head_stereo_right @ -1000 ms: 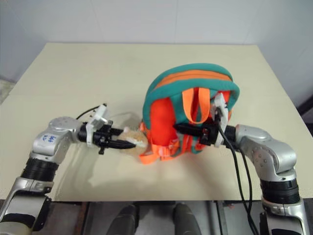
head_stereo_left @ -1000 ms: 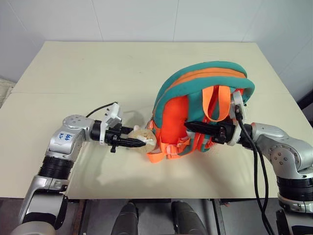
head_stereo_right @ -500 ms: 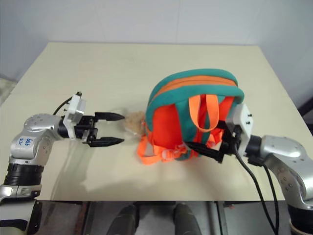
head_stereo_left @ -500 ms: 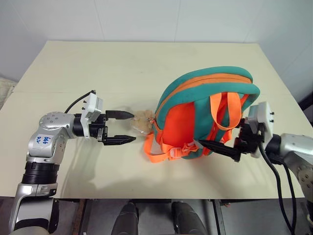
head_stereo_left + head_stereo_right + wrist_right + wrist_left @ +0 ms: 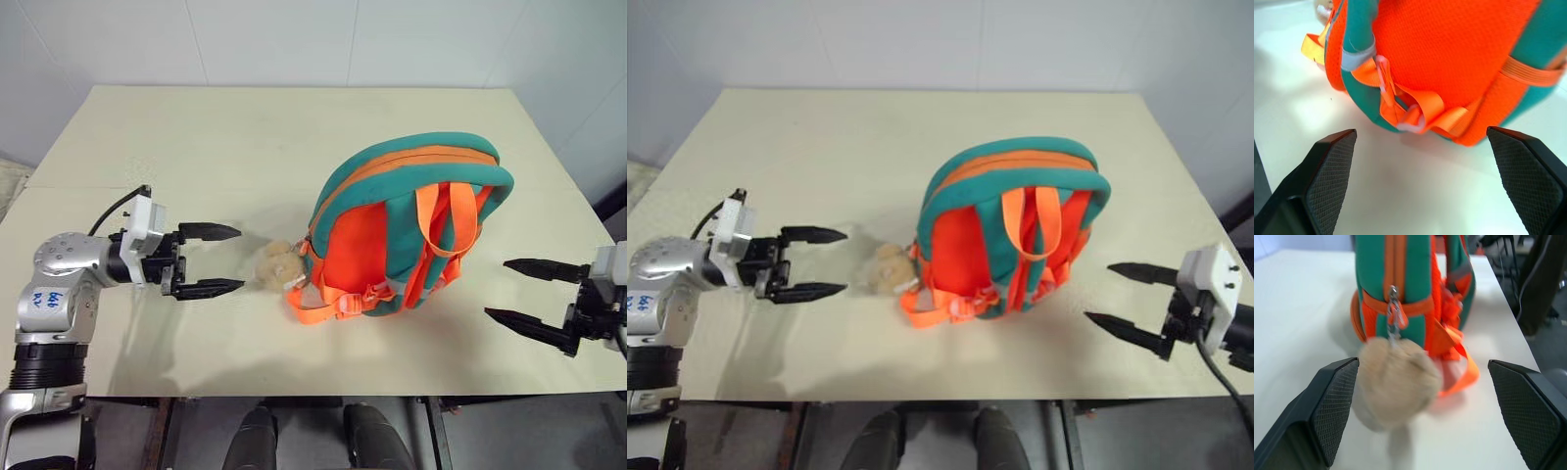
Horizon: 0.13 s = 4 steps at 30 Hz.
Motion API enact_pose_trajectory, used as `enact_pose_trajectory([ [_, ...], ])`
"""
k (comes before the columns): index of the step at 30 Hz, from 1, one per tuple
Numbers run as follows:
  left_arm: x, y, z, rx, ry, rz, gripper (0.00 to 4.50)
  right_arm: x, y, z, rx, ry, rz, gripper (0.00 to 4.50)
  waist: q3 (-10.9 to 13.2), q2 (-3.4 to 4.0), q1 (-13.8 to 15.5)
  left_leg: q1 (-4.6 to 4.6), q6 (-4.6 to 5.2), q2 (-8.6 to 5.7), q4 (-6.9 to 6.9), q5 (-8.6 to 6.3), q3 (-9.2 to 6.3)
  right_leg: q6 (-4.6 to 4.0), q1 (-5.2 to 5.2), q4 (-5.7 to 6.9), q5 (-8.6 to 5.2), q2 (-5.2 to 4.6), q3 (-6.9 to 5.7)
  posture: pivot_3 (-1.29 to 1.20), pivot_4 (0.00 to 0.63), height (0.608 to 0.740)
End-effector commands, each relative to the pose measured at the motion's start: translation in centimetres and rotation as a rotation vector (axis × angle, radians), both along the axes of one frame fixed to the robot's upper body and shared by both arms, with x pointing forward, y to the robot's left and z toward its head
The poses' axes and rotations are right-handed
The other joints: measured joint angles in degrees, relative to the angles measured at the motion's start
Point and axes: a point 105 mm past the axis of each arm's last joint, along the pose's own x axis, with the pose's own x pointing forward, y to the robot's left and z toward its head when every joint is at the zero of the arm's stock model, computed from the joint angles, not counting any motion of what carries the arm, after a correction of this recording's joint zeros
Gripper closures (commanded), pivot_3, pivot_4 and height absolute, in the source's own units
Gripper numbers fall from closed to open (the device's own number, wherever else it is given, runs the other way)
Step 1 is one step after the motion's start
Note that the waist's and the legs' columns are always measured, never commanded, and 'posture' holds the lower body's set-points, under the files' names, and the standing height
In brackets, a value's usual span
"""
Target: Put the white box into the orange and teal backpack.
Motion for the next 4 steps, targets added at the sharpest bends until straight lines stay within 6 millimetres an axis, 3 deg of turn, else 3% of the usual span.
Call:
enact_pose_trajectory([
  [1, -0.4, 0.6, 0.6, -0.006, -0.029, 0.002, 0.0, 1.0, 0.2, 1.3, -0.026, -0.06, 0.029, 0.01, 0.0, 0.0, -0.03, -0.01, 0.0, 0.0, 0.01, 0.0, 0.0, 0.0, 0.03, -0.1, 0.04, -0.01, 0.01, 0.0, 0.15, 0.74],
  [4, -0.5, 0.7, 1.0, -0.002, -0.042, 0.008, 0.0, 2.3, 0.7, 1.4, -0.029, -0.072, 0.052, 0.01, 0.0, 0.0, -0.15, -0.08, 0.04, 0.01, 0.01, 0.02, 0.03, 0.1, 0.09, -0.36, 0.23, -0.02, 0.02, 0.0, 0.15, 0.74],
])
